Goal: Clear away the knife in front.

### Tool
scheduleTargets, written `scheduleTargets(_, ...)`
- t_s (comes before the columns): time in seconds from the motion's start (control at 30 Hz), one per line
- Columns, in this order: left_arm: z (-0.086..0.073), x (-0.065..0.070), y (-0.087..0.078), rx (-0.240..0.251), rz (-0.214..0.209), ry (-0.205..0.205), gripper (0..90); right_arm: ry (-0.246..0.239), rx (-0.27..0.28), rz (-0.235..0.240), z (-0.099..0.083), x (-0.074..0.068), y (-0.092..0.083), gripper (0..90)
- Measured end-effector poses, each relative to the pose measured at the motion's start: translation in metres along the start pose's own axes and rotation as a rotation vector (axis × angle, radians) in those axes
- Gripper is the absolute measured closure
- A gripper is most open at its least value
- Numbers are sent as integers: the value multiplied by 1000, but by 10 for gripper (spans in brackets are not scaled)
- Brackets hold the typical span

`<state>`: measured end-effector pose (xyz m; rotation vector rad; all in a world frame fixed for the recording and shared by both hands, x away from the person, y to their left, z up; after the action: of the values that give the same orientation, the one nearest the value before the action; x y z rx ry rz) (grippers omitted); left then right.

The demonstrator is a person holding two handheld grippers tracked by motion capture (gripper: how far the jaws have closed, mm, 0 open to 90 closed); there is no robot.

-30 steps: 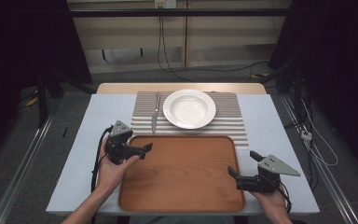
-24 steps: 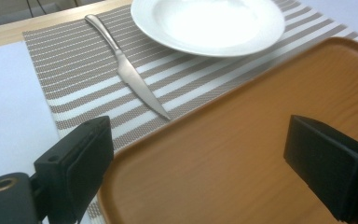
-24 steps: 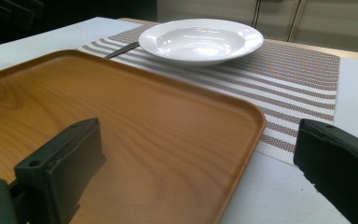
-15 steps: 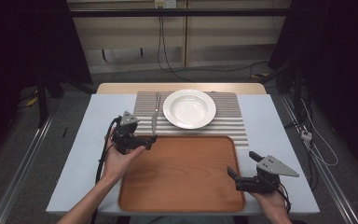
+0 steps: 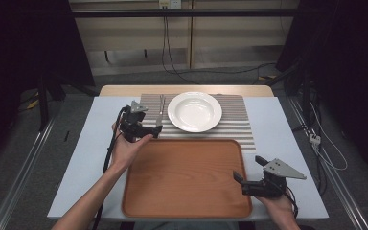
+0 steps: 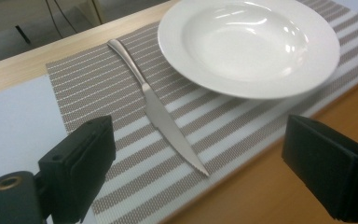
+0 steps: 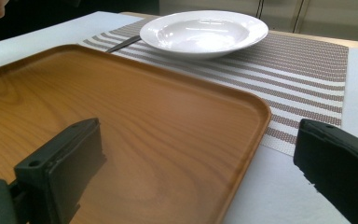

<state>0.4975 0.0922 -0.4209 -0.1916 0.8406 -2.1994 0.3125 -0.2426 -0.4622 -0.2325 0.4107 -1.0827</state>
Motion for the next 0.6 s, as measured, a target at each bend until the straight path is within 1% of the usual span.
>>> scheduleTargets(0.03,1,-1,3,-7,-5,3,107,-5,-10,-5,-1,1,1,14)
scheduleTargets(0.07,3,-2,6,-8,4,4,99,-12,-15,-8,-1,2,1,14)
scheduleTargets(0.13,6,-6,12,-6,-3,-6,103,2,-16,-7,-1,3,2,14)
scheduleTargets(0.17,7,-9,15,-8,-3,-20,107,-2,-16,-8,-1,3,3,14)
scheduleTargets(0.23,9,-15,21,-11,-3,-30,104,-5,-22,-8,-2,4,5,14)
scheduleTargets(0.27,9,-17,24,-14,-11,-35,107,-6,-24,-7,-2,4,6,14)
scheduleTargets(0.33,10,-22,30,-21,-10,-29,100,-4,-28,-5,-2,5,6,14)
scheduleTargets(0.37,11,-25,33,-31,3,-25,109,1,-26,-6,-2,5,6,14)
scheduleTargets(0.43,14,-31,39,-26,6,-26,111,2,-25,-2,-2,4,6,14)
scheduleTargets(0.47,15,-35,42,-31,8,-31,120,3,-24,2,-2,4,6,14)
scheduleTargets(0.5,16,-37,45,-29,18,-47,127,4,-24,4,-2,4,5,14)
scheduleTargets(0.53,17,-41,47,-32,23,-45,129,1,-24,5,-2,3,5,14)
scheduleTargets(0.57,17,-45,50,-31,20,-70,134,-1,-25,6,-2,3,6,14)
scheduleTargets(0.6,18,-48,53,-39,14,-87,137,-2,-24,8,-2,3,6,14)
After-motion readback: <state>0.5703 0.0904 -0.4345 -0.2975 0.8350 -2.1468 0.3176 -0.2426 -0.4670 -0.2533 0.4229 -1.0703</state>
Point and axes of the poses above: each handheld gripper's, and its own axes: y roughly forward along the jaws, z roughly out of its top, x roughly to its right, the point moved 6 cm from there along y, roughly forward along the jaws, and after that the axes turned 9 degrees about y, right-handed, at the moved point
